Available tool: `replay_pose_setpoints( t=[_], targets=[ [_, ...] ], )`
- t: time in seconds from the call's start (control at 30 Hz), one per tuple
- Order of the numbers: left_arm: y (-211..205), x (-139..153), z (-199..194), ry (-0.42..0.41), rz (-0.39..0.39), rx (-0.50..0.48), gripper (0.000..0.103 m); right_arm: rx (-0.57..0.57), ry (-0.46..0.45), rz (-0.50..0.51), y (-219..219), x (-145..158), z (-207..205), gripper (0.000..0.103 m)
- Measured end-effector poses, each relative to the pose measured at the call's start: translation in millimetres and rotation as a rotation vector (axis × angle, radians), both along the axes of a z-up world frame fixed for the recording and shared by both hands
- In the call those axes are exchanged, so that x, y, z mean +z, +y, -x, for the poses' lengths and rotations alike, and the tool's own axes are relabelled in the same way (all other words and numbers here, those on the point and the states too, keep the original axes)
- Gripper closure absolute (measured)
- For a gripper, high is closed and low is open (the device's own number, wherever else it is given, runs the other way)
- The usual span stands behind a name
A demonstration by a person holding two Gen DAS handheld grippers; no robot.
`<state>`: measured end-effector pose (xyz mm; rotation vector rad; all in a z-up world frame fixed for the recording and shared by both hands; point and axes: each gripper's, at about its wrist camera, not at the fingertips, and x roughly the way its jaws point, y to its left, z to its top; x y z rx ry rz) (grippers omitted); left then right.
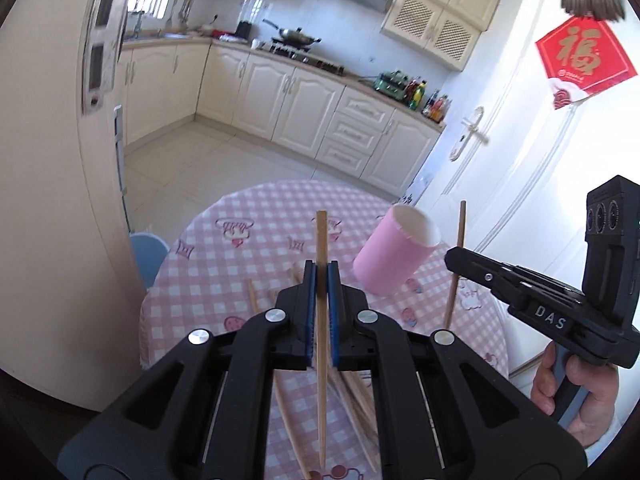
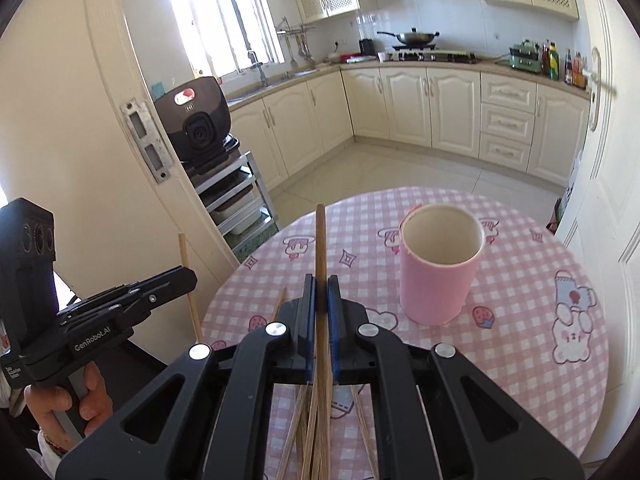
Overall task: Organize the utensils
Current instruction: 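Lift the chopstick with the right tool and lower it into the pink cup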
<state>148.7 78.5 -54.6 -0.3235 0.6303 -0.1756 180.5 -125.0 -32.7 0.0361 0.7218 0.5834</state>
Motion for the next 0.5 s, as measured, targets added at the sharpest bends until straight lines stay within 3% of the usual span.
replay_pose_setpoints(
  t=[0.3, 0.5],
  targets=[
    [-25, 50, 9, -0.137, -0.015, -0.053, 0.097, -0.021, -0.118, -0.003, -12, 35, 18, 0.099],
    [-51, 79, -11, -0.231, -0.086, -0.058, 0.097, -0.061, -0.184, -0.003, -27, 58, 11, 0.099]
  ],
)
